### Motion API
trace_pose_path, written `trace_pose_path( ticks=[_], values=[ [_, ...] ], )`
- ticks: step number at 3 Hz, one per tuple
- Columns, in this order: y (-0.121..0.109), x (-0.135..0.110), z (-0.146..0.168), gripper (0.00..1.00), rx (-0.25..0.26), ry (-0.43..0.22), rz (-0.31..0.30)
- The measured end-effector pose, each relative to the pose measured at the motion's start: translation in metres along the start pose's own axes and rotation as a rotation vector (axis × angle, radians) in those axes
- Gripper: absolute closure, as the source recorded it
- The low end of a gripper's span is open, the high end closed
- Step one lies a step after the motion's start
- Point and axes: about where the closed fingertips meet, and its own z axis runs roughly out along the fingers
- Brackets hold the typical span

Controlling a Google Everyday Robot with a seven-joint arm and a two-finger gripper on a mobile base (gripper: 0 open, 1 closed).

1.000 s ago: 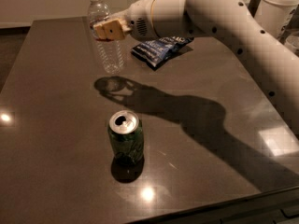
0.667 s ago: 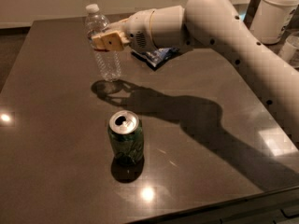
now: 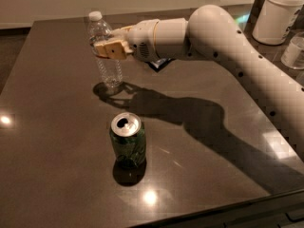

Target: Place water bottle upright

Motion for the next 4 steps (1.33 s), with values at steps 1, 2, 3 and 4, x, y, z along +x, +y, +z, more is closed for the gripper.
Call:
trace_pose_path(
  ticks=[1, 2, 3, 4],
  values=[
    [-0.0019, -0.0029, 0.0004, 0.61, -0.003, 0.035, -0.015],
    [-0.0038, -0.0042, 0.0005, 0.36, -0.005, 0.06, -0.023],
    [-0.0054, -0.0036, 0.0021, 0.14, -0.001, 0.059, -0.022],
    [-0.0071, -0.0031, 0.0039, 0.0, 0.003, 0.059, -0.021]
  ],
)
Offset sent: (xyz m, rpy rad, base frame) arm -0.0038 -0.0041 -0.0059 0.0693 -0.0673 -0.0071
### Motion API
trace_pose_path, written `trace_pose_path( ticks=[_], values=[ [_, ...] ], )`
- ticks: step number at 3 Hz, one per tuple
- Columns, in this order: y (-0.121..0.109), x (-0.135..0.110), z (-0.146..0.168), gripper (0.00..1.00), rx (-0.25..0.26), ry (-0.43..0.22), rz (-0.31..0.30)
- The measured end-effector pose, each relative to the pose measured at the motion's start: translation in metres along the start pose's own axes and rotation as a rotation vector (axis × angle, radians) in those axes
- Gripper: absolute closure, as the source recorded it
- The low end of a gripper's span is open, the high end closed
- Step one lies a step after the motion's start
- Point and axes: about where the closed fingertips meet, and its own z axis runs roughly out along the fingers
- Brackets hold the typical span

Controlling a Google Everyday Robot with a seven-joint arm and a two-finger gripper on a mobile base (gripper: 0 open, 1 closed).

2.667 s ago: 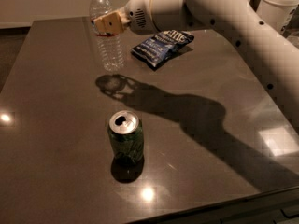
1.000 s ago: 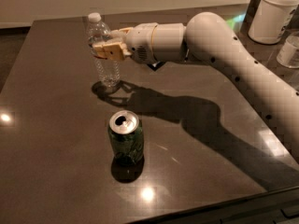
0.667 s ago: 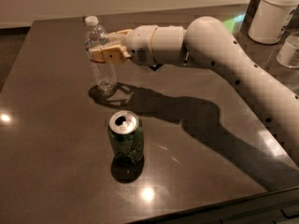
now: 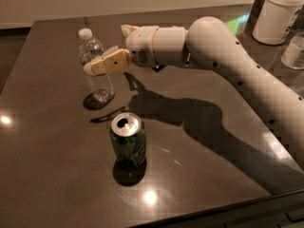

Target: Place water bottle upright

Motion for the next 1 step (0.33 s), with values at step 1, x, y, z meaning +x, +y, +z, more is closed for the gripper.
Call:
trace_pose_path(
  ticks=[1],
  values=[
    [-0.0001, 0.0, 0.0001, 0.0, 0.0, 0.0, 0.0]
  ],
)
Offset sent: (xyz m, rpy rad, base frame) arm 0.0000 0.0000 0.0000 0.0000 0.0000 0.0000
